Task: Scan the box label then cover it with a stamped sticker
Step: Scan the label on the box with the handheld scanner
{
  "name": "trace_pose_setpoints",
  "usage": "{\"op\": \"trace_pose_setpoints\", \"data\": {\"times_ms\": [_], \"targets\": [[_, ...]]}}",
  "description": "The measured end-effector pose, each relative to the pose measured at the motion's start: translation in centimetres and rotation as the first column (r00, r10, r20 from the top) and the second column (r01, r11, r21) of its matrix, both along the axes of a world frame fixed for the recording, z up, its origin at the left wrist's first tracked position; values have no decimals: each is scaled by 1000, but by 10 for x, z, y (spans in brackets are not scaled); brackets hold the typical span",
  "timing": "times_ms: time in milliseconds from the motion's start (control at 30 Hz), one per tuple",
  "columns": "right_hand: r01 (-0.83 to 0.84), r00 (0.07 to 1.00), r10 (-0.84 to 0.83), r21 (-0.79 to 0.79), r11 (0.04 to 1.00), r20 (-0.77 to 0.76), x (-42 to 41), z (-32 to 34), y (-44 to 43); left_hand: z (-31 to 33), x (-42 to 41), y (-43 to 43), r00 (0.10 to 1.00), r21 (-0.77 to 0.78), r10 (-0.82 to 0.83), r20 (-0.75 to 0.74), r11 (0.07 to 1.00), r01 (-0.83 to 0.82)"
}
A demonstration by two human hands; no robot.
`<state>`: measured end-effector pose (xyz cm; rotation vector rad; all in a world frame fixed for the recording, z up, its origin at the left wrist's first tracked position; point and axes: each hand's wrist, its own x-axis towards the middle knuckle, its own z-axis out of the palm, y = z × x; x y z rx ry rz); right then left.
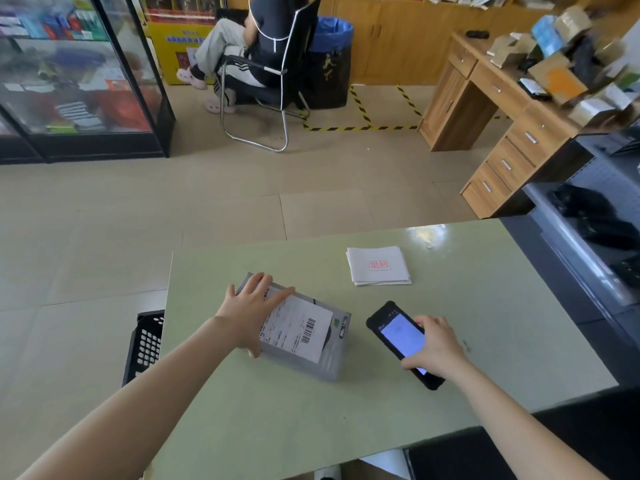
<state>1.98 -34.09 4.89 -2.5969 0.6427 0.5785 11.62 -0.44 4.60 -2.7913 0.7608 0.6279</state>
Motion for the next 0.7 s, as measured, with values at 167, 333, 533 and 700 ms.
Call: {"op": "trace_pose_setpoints", "data": {"times_ms": [167, 333, 533, 700], "targets": [[191, 982, -190, 54, 980, -22, -3, -37, -20, -7, 21, -24, 990, 110, -142, -23, 983, 144], [278, 961, -278, 35, 960, -4, 0, -73, -26, -16, 47, -48, 961, 190, -273, -52, 942, 277], [338, 941, -338, 18, 941, 10, -4, -94, -24, -25, 59, -67, 904, 208, -425, -50, 880, 426], [332, 943, -332, 9, 943, 16, -7, -103, -21, -28, 55, -68, 877, 194, -480, -35, 857, 477]]}}
